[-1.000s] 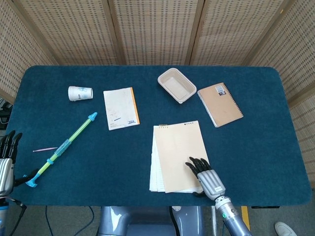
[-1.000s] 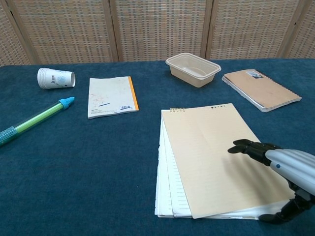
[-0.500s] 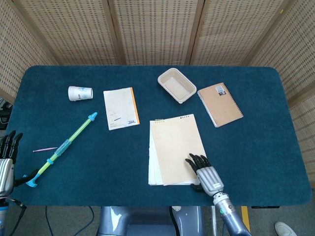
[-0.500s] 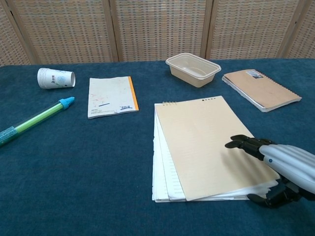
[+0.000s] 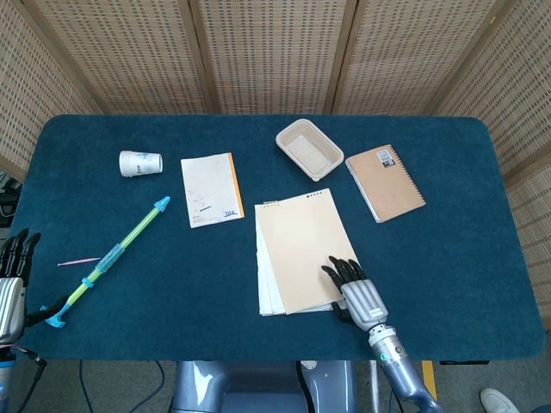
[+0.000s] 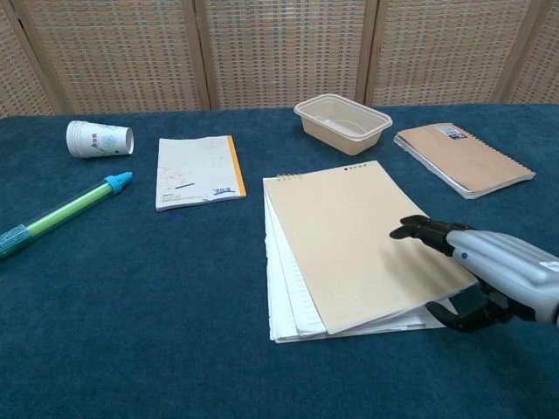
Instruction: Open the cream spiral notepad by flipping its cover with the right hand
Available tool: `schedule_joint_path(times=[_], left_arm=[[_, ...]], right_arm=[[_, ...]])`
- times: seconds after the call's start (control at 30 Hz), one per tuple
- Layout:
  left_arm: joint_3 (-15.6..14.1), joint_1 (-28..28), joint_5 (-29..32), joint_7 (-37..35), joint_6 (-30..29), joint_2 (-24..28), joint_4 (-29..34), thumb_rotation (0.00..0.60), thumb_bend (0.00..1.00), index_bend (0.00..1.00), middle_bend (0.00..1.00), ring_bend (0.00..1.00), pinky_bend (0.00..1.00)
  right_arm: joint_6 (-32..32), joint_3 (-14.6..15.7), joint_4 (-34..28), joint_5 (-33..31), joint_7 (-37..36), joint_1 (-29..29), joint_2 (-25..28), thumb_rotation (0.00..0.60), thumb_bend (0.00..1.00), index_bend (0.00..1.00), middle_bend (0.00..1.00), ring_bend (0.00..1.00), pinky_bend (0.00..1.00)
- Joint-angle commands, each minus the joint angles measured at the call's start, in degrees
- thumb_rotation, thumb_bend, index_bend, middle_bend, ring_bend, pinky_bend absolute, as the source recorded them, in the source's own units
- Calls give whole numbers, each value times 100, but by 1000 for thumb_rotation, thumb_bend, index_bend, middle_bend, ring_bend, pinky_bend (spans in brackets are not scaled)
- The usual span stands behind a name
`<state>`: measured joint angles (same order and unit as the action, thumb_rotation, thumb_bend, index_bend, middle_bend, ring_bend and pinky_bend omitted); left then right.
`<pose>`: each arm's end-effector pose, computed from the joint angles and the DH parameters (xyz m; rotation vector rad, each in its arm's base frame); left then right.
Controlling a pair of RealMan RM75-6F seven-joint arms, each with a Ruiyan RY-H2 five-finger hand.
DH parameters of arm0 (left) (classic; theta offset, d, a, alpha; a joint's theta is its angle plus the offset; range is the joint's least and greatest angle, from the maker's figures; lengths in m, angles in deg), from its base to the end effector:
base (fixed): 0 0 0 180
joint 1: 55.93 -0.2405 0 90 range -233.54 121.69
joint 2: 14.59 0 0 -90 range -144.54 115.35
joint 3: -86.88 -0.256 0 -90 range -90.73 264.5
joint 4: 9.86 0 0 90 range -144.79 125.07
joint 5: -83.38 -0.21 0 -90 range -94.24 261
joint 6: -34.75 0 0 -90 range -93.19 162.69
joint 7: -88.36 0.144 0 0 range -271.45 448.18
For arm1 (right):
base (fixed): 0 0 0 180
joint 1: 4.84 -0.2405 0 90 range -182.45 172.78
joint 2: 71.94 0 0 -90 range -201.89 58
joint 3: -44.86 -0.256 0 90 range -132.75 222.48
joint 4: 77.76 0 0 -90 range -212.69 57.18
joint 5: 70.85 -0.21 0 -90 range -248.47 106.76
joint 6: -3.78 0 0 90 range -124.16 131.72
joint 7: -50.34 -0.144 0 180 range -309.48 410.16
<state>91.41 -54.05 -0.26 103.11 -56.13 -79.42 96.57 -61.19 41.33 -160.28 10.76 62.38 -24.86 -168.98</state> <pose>-0.2686 0.1676 0.1572 -1.2627 -0.8727 -0.9091 -0.2098 -0.2310 -0.0533 1.7450 -1.1514 1.0002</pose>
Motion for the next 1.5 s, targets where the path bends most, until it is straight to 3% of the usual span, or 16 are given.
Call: schedule_joint_path(times=[0.03, 0.3, 0.67, 1.07, 1.2, 1.27, 1.33, 1.4, 1.5], left_arm=[[0, 1, 4, -1, 4, 0, 0, 600, 160, 0, 0, 0, 136], [23, 1, 45, -75, 8, 17, -1, 600, 159, 0, 0, 0, 136], [31, -5, 52, -166, 6, 58, 12, 600, 159, 0, 0, 0, 136], [17, -1, 49, -192, 28, 69, 16, 600, 159, 0, 0, 0, 136], [22, -4, 57, -215, 25, 78, 20, 600, 159, 0, 0, 0, 137], [29, -5, 63, -235, 22, 87, 20, 600, 159, 0, 0, 0, 137], [29, -9, 70, -256, 22, 97, 22, 600, 159, 0, 0, 0, 137], [28, -11, 72, -271, 22, 102, 23, 600, 160, 0, 0, 0, 137], [24, -11, 61, -288, 25, 111, 30, 600, 159, 0, 0, 0, 137]], right_arm=[[48, -85, -22, -53, 32, -74, -13, 600, 549, 136, 0, 0, 82], [111, -487, -78, -176, 117, -405, -68, 600, 566, 137, 0, 0, 83], [133, -738, 222, -289, 278, -739, -280, 600, 734, 137, 0, 0, 90], [454, -1149, 72, -702, 457, -1204, -189, 600, 732, 136, 0, 0, 94], [496, -1187, -77, -794, 535, -1291, -132, 600, 757, 176, 10, 12, 206], [404, -1168, -121, -736, 500, -1295, -141, 600, 777, 279, 122, 125, 344], [285, -1104, -116, -613, 391, -1277, -166, 600, 803, 468, 365, 363, 492], [179, -1022, -73, -469, 261, -1251, -187, 600, 828, 601, 518, 516, 574], [-39, -865, 62, -195, -42, -1190, -256, 600, 852, 675, 668, 660, 685]])
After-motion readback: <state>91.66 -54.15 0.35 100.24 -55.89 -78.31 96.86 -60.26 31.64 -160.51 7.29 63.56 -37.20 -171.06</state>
